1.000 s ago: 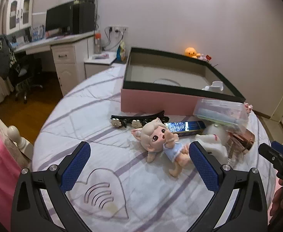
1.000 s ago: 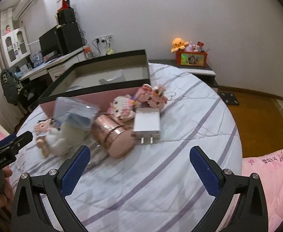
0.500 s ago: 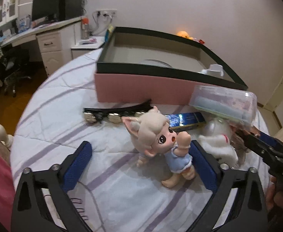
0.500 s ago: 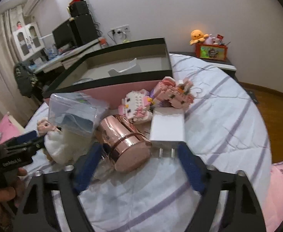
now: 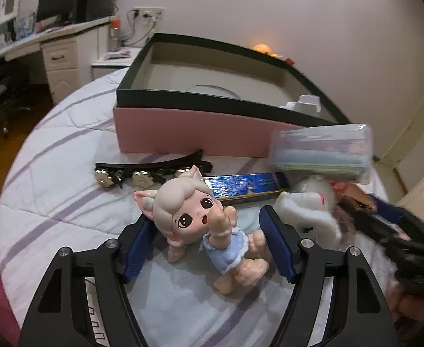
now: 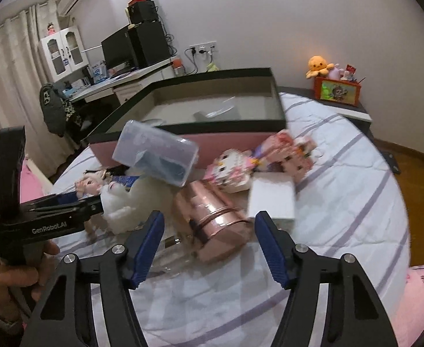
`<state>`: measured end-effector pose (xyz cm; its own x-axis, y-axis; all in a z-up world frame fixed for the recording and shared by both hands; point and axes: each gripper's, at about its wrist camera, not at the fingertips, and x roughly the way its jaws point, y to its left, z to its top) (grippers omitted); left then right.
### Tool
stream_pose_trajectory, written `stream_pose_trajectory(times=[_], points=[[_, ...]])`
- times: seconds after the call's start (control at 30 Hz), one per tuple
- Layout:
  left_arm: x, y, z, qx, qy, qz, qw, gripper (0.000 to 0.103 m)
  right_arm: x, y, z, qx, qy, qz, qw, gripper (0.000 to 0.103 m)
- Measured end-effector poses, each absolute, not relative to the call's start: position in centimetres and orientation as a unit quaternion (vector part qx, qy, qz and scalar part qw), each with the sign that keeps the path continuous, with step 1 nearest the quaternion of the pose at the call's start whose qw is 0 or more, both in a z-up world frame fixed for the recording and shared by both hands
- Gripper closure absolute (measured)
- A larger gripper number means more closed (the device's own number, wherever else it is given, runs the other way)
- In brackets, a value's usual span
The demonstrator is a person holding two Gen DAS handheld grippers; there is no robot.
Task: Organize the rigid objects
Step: 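Grasp the doll figurine with left tool while right tool grasps rose-gold jar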
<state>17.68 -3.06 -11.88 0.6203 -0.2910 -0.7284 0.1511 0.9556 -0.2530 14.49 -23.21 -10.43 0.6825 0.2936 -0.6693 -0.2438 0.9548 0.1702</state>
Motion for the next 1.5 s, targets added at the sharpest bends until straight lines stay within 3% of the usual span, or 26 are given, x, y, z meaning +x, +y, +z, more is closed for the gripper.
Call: stream_pose_trajectory(times=[0.5, 0.8, 1.1, 1.17, 1.23, 1.27, 1.5], points=[[16.8, -2.1, -12.0, -0.08, 0.413, -0.132, 0.897, 0.032, 17.4, -21.6, -11.3, 0.039, 0.4, 0.143, 0.905, 0.037], [15.4, -1.1, -11.5, -0.091, 0.395, -0.157, 0.901, 0.032, 15.8, -22.1, -11.0, 0.047, 0.382, 0.156, 0.91, 0.047], [16.0, -0.9, -11.9, -0.087, 0.408, -0.147, 0.897, 0.031, 17.9, -22.0, -12.2, 0.068, 0.414, 0.174, 0.891, 0.047], [16.2, -1.1, -11.8, -0.082, 0.406, -0.15, 0.898, 0.034, 18.1, -22.0, -12.3, 0.069, 0.414, 0.182, 0.889, 0.048], [16.1, -1.1, -11.8, -0.083, 0.403, -0.158, 0.898, 0.048, 17.8, -21.7, -12.1, 0.064, 0.41, 0.182, 0.892, 0.05], [16.0, -0.9, -11.8, -0.087, 0.402, -0.163, 0.897, 0.05, 17.4, -21.6, -11.9, 0.058, 0.404, 0.18, 0.895, 0.051], [15.1, -0.3, -11.5, -0.094, 0.393, -0.168, 0.899, 0.051, 15.3, -21.7, -10.9, 0.043, 0.385, 0.167, 0.907, 0.054]])
